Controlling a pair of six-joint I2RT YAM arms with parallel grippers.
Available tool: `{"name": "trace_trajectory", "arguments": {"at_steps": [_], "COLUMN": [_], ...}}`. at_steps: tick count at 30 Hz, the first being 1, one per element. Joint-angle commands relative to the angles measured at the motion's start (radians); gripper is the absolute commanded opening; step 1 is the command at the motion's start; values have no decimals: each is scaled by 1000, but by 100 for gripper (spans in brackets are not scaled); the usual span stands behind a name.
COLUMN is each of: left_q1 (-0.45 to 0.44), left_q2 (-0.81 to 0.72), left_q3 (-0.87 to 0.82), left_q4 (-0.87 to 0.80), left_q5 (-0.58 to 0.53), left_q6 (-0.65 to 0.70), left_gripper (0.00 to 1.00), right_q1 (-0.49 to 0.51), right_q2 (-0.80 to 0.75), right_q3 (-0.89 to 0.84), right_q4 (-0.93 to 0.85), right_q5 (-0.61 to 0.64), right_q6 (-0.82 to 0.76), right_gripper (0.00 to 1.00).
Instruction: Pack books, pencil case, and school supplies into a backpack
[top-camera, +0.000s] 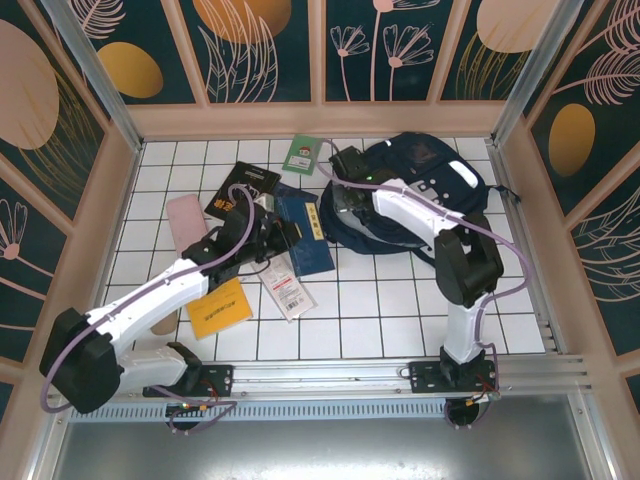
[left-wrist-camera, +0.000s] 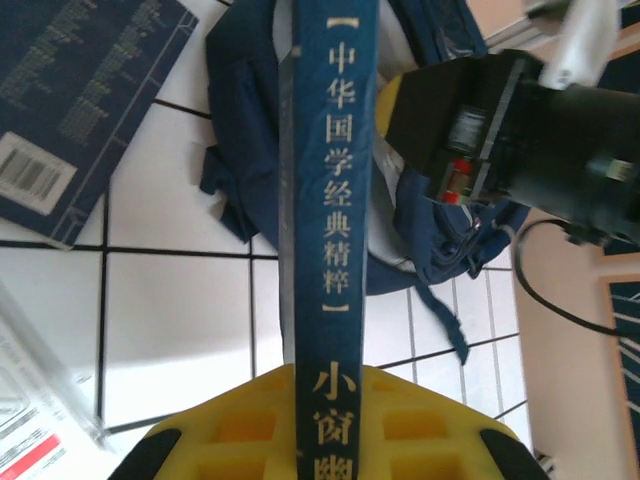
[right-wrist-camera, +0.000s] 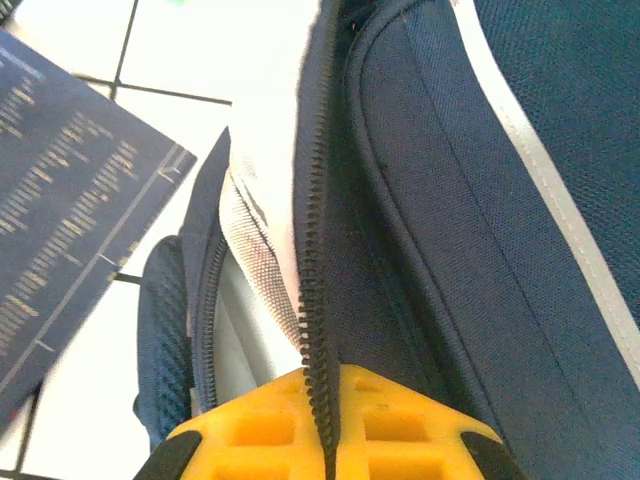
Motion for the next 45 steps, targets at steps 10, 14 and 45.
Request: {"name": "trace_trajectory", "arguments": {"at_steps": [10, 14, 45], "left_q1": [60, 60, -99], "left_q2": [282, 390, 1277], "left_q3": [127, 182, 1133], "left_q4": [458, 601, 402], "left_q5": [207, 204, -95], "left_q6": [-191, -266, -389], "left_gripper": [0, 0, 0], "right_q1": [-19, -50, -145], "right_q2": [-120, -116, -163], "right_q3": [315, 412, 493], "right_q4": [-226, -273, -254], "right_q5": [-45, -111, -380], "right_q6": [92, 128, 267], "right_gripper": [0, 0, 0]}}
